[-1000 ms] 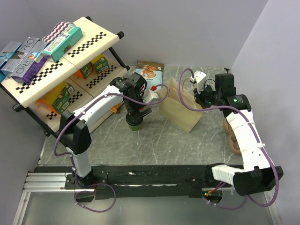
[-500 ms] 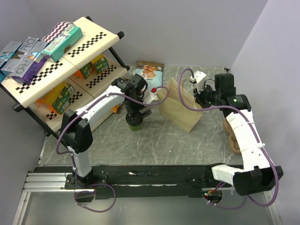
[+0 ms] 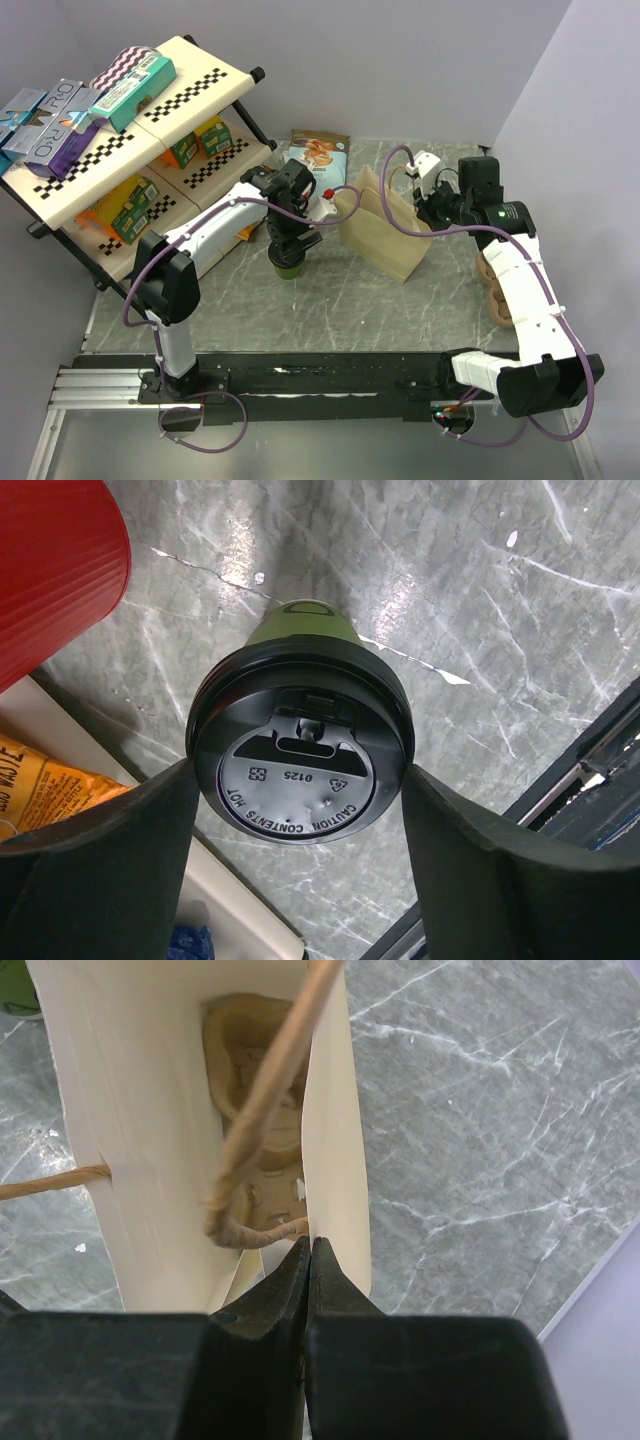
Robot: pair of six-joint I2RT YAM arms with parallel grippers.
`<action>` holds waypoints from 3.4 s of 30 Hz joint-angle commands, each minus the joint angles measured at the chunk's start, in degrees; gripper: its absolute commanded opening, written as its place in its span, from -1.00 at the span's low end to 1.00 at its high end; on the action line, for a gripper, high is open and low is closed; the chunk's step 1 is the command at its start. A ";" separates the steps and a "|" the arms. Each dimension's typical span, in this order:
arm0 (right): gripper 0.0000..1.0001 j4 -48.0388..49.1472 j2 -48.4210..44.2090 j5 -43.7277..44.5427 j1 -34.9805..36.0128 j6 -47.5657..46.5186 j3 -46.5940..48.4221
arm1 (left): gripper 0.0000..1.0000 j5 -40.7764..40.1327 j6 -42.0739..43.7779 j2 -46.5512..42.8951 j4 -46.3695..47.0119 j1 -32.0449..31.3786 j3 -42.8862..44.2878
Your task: Pack the takeout coffee
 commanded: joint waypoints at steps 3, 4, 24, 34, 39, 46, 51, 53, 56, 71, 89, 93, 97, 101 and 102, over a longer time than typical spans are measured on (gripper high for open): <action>-1.00 -1.04 0.32 -1.06 -0.37 -0.06 1.73 | 0.40 2.03 -1.08 -0.44 -2.07 0.17 0.37; -1.00 -0.95 0.33 -1.06 -0.45 -0.06 1.73 | 0.35 1.95 -1.16 -0.44 -2.07 0.17 0.37; -1.00 -3.32 -4.42 -0.19 0.95 -6.29 1.82 | -0.98 19.34 3.05 -23.53 1.09 0.17 -1.39; -1.00 -3.77 -8.02 2.36 6.49 -7.09 0.32 | -0.99 15.75 2.97 -30.67 11.81 0.26 4.75; -1.00 -2.36 -9.61 4.64 8.51 -4.81 -0.29 | -0.99 13.64 0.16 -30.93 17.34 0.26 6.79; -1.00 -0.95 -10.48 9.39 8.60 -5.33 -0.03 | -0.99 17.23 -2.22 -31.64 21.05 0.26 8.45; -1.00 -1.48 -9.87 9.04 8.60 -5.77 1.64 | -0.99 22.95 -3.71 -32.86 24.99 0.25 7.05; -1.00 -1.39 -9.69 9.13 8.60 -6.03 1.91 | -0.99 25.05 -3.89 -33.13 26.49 0.17 6.35; -1.00 -1.30 -9.17 9.22 8.60 -5.68 2.61 | -0.99 28.30 -3.45 -32.69 26.24 0.17 6.52; -1.00 -2.89 -8.73 7.11 8.69 -4.63 4.54 | -0.99 26.30 8.76 -27.08 21.14 -8.88 4.06; -1.00 -1.13 -12.24 6.58 10.71 -2.17 0.85 | -0.99 12.60 19.22 -16.08 18.50 -21.19 8.11; -1.00 -1.22 -13.38 6.23 11.24 -2.60 0.33 | -0.99 9.69 19.40 -14.33 18.50 -22.42 8.54; -1.00 -1.39 -15.66 6.06 12.11 -2.96 -0.82 | -0.99 6.96 18.96 -12.57 17.62 -23.03 9.51; -1.00 -0.52 -17.42 6.40 12.64 -1.99 -2.83 | -0.99 4.33 19.48 -11.16 17.62 -24.18 9.07; -1.00 -0.08 -17.78 7.02 12.64 -1.82 -3.19 | -0.99 2.93 19.75 -10.64 17.79 -24.79 8.64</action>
